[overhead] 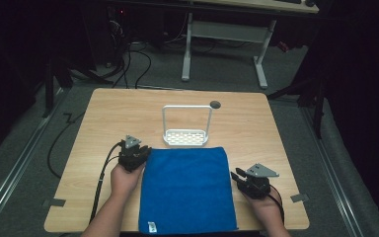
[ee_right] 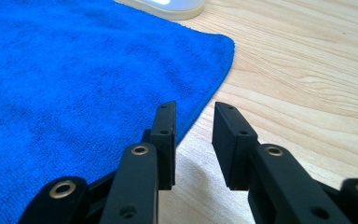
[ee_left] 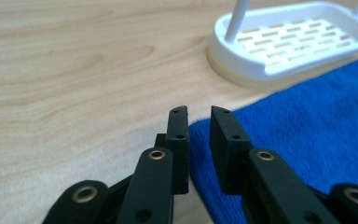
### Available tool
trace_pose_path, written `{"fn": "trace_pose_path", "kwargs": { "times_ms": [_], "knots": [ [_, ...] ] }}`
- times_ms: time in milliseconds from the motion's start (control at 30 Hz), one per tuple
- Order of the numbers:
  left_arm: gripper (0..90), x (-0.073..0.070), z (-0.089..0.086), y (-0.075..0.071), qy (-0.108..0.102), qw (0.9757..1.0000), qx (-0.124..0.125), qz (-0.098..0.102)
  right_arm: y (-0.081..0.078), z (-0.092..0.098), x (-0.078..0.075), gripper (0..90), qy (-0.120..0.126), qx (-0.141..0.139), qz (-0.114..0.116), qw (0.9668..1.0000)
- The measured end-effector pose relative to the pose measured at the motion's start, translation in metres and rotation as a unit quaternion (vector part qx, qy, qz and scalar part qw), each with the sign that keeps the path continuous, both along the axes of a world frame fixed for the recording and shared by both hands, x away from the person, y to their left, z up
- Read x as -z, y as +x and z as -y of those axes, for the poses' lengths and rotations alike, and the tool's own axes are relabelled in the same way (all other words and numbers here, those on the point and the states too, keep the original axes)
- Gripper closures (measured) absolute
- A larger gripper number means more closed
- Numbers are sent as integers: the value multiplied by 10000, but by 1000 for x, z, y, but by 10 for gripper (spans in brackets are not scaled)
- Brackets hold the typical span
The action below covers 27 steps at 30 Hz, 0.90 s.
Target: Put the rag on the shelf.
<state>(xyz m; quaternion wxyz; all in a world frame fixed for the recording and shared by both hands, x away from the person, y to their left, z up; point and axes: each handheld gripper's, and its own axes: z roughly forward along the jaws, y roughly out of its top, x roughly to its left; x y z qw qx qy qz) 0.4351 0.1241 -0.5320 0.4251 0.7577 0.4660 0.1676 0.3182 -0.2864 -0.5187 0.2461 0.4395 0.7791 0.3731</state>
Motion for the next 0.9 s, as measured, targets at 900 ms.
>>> {"fn": "trace_pose_path", "kwargs": {
  "times_ms": [900],
  "knots": [
    [867,3,10,4,404,9990,125,-175,107,-24,8,671,188,625,-606,9960]
  ]
}}
